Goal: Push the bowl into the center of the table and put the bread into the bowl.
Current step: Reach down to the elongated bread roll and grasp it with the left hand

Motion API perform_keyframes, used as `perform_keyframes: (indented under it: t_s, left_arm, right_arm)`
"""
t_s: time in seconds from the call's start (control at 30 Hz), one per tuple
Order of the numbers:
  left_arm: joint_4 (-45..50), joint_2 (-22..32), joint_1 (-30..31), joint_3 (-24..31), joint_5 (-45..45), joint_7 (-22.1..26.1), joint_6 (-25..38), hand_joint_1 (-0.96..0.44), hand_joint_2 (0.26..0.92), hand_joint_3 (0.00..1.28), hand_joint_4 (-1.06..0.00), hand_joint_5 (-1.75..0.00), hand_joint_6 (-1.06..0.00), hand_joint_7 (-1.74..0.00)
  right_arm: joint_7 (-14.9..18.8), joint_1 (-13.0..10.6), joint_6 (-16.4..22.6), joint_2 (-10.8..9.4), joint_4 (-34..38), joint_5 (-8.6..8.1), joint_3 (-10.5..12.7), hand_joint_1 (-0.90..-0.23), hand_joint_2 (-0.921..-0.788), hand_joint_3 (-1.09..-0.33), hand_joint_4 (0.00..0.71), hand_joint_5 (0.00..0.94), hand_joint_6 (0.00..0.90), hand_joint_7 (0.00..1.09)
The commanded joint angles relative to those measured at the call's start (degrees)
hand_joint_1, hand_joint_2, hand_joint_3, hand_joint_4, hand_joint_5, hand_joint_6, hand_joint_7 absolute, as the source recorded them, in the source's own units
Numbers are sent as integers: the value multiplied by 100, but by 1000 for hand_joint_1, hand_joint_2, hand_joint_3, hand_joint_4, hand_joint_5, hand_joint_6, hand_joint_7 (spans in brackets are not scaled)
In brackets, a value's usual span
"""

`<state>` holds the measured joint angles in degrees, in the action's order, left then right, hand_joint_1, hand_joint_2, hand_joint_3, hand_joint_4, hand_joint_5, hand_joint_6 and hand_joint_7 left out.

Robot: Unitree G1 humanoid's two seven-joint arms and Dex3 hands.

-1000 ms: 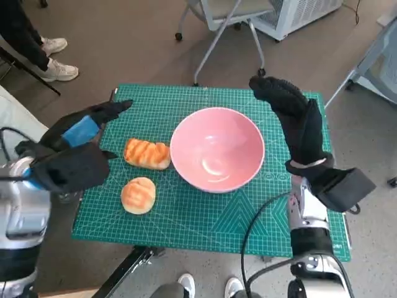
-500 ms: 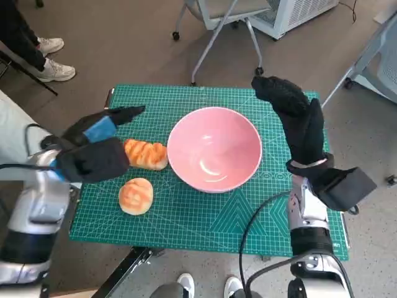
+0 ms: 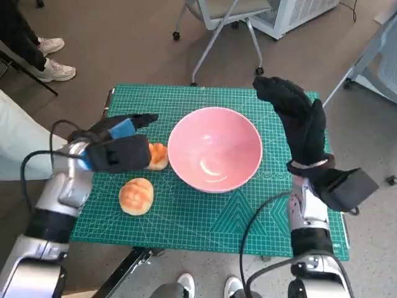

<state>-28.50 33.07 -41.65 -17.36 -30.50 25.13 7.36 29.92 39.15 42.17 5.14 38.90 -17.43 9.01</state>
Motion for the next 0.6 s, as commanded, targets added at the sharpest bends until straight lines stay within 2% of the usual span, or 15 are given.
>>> perform_keyframes:
  t_s: [0.03, 0.23, 0.43, 0.6]
  left_arm:
    - [-723, -91, -328, -152, -63, 73, -71, 129, 800, 17, -200, 0, -355, 0]
    - [-1622, -231, -647, -303, -109, -2, -242, 106, 801, 17, -198, -2, -360, -4]
    - [-2123, -345, -791, -460, -214, -127, -333, 95, 814, 24, -215, -9, -369, -6]
    - [-2466, -408, -862, -635, -339, -264, -374, 87, 839, 39, -285, -18, -446, -27]
  right_arm:
    - [-26, -210, -92, 36, -15, 2, 35, -661, -921, -744, 220, 2, 119, 461]
    - [-82, -257, -88, 54, -55, 15, 49, -662, -921, -746, 219, 2, 123, 471]
    - [-105, -281, -109, 39, -102, -4, 39, -663, -921, -746, 221, 3, 124, 478]
    - [-105, -297, -125, 24, -139, -26, 37, -663, -921, -745, 222, 3, 124, 481]
